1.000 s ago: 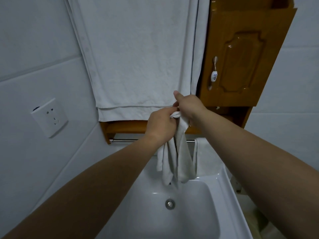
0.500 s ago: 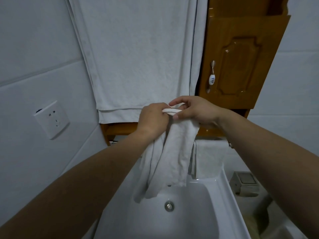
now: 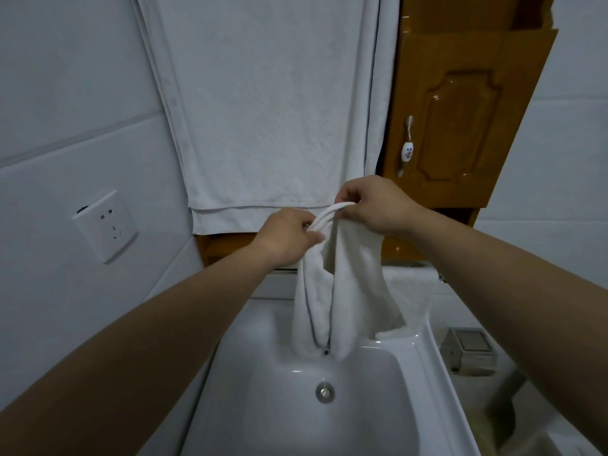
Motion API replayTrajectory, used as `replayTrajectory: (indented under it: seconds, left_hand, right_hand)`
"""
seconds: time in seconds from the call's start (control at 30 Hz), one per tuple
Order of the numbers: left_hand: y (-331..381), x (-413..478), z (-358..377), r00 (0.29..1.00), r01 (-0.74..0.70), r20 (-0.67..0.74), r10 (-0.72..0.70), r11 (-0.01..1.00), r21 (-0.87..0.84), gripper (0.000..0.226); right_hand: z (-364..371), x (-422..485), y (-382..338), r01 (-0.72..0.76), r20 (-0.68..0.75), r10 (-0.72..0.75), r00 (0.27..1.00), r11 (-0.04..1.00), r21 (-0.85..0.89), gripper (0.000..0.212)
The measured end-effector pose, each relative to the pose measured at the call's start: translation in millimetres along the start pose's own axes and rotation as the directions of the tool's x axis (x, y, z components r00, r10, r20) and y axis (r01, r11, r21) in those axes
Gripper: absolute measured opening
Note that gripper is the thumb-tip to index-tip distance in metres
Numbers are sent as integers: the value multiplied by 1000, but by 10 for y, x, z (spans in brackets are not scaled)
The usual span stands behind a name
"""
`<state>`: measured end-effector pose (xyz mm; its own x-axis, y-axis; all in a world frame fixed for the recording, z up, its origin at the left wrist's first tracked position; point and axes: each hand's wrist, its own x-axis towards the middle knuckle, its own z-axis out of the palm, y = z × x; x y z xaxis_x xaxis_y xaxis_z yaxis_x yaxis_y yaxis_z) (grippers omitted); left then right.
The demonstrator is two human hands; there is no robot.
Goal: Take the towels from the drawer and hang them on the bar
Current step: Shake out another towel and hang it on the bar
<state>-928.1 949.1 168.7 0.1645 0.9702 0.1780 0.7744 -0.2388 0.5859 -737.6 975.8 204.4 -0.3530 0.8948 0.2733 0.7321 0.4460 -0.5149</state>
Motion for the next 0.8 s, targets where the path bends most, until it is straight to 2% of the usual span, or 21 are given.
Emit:
replayTrajectory:
  seconds: [0.1,0.17,0.33,0.47,0.53,0.63,0.7,0.8]
  left_hand:
    - [-36,-17,-36,998,39,46,-32,984,-173,15]
    - [-62,-8,-73,999,46,16,-44,980,-193,13]
    - [-87,14,-72,999,10,-51,-6,996,84,23]
    - [11,-6,-45,988,-83,-115,99,988,130,22]
    - [43,-7,-10,986,-85,-140,89,996,37,27]
    - [43,-4,16,997,20,-66,-39,963,-268,45]
    - [44,34,15,997,47,-34,-67,915,-402,46]
    - [70,92,-38,996,28,-58,-70,845,-535,33]
  right_hand:
    - [-47,32,-34,-2,35,3,999,999,-36,2]
    - [-95,52,-64,-15,47,17,999,999,-39,4]
    - [-107,95,-156,-103,88,103,991,995,1,49]
    - [-75,117,-208,-149,100,146,984,989,14,46]
    - [-80,129,-201,-197,92,189,978,977,79,50]
    - [-104,147,-180,-211,123,193,973,964,162,56]
    - [-139,145,-187,-201,150,176,973,964,176,36]
    - [-212,134,-201,-192,183,159,970,964,183,10]
